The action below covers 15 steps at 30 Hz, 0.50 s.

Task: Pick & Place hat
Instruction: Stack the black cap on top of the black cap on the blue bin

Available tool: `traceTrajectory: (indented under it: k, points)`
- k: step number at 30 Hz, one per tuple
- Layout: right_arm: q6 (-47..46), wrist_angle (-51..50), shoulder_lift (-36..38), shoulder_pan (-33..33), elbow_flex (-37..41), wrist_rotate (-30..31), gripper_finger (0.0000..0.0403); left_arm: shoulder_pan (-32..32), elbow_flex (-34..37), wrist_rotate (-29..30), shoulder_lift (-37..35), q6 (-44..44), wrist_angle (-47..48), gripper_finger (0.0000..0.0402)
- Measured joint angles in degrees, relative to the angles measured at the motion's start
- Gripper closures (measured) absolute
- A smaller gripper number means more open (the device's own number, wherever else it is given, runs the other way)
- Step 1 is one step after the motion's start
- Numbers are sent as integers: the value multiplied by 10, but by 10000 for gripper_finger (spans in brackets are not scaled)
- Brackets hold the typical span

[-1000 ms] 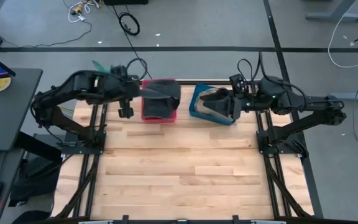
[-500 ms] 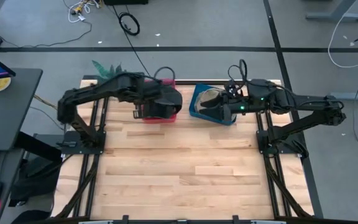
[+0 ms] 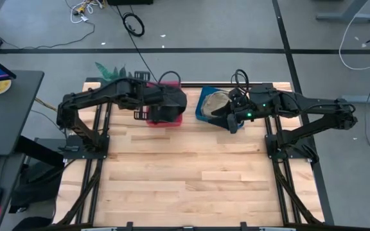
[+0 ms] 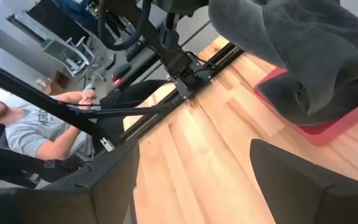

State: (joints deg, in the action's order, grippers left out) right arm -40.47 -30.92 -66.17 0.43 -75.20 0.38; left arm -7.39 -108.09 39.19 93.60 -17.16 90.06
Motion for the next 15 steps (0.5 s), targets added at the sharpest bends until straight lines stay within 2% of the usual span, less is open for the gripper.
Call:
traceTrajectory:
  k: [4, 7, 10, 15]
  points:
    - [4, 0, 0, -2, 0, 0, 97, 0, -1, -9, -13, 13, -1, 390]
    - [3, 1, 0, -6, 0, 0, 97, -1, -33, -74, -32, 54, 1, 390]
    - [3, 4, 0, -7, 0, 1, 97, -5, -102, -151, -43, 106, 0, 390]
    - [3, 24, 0, -14, 0, 0, 97, -32, -265, -272, -49, 182, -3, 390]
